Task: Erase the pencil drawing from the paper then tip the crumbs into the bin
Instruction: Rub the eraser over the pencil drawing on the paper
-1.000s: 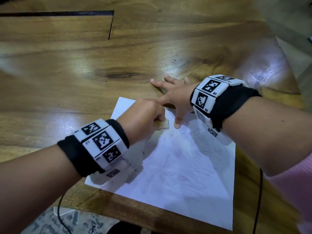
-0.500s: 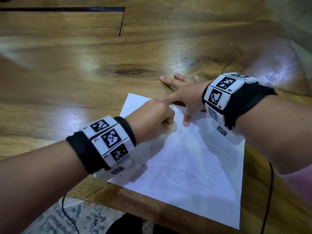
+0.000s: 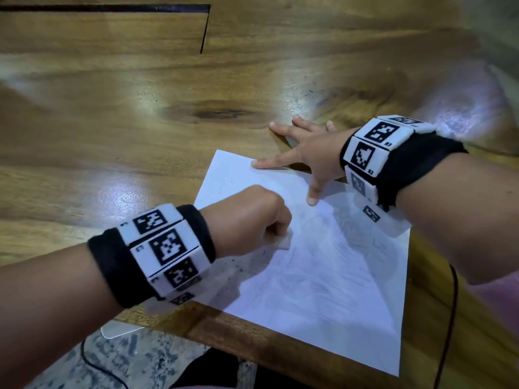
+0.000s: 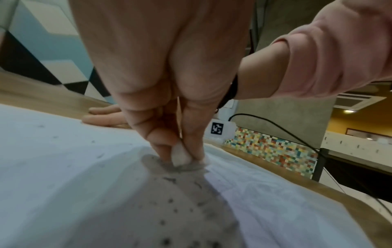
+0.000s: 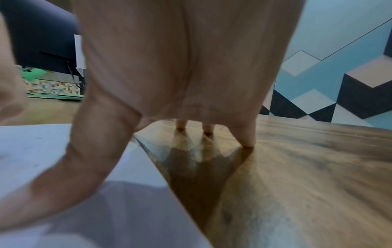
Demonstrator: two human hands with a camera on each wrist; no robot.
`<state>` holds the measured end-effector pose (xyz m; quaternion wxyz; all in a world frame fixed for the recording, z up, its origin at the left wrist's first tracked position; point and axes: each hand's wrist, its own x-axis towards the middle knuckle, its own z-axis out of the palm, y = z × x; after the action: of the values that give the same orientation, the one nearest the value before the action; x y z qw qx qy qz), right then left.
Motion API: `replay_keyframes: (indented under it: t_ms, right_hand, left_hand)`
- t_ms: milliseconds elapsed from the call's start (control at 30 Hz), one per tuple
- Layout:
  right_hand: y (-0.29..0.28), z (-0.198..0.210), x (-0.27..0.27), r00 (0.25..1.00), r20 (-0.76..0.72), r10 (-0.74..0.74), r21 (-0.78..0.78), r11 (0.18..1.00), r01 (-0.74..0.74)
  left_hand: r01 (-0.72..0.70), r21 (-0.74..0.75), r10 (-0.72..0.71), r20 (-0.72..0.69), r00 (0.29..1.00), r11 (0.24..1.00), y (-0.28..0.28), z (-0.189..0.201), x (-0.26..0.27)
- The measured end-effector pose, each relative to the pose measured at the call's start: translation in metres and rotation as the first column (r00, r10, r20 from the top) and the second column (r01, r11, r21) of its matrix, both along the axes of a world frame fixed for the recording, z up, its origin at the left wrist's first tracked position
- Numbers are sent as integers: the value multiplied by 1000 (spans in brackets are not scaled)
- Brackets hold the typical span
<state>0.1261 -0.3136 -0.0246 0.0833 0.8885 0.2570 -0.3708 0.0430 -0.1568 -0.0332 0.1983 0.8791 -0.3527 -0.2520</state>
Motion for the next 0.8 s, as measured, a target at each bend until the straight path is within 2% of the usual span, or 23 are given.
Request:
replay_keyframes:
  t_ms: [67,233,333,467,533,667,733,800]
  right_hand:
    - [0,0,0,1000,0,-3,-4,1000,3]
    - [0,0,1,1000,4,-21,-2,1000,21]
    - [1,-1,0,1000,1,-15,-17,1000,15]
    - [2,1,-1,1000,0,-10,-27,1000,10]
    - [1,1,-1,1000,3,-8,-20,1000,8]
    - [1,1,-2,1000,3,-20,-17,1000,20]
    - [1,1,-2,1000,2,-13,-20,1000,13]
    - [1,3,-2,1000,-1,-14,-23,1000,14]
  left_hand:
    - [-2,28,2,-5,1000,1000,1,1,3]
    - [-188,-67,195,114,974,980,-5,3,30]
    - [-104,-108,113,82,990,989,13,-3,6]
    - [-42,5,42,-79,996,999,42,-4,-32]
    - [-110,-22,109,-44,993,994,41,-2,-23]
    - [-232,-87,241,123,963,969,18,3,14]
    - [-222,-102,234,129,964,970,19,0,9]
    - [-185,-110,194,76,978,977,32,-5,-11]
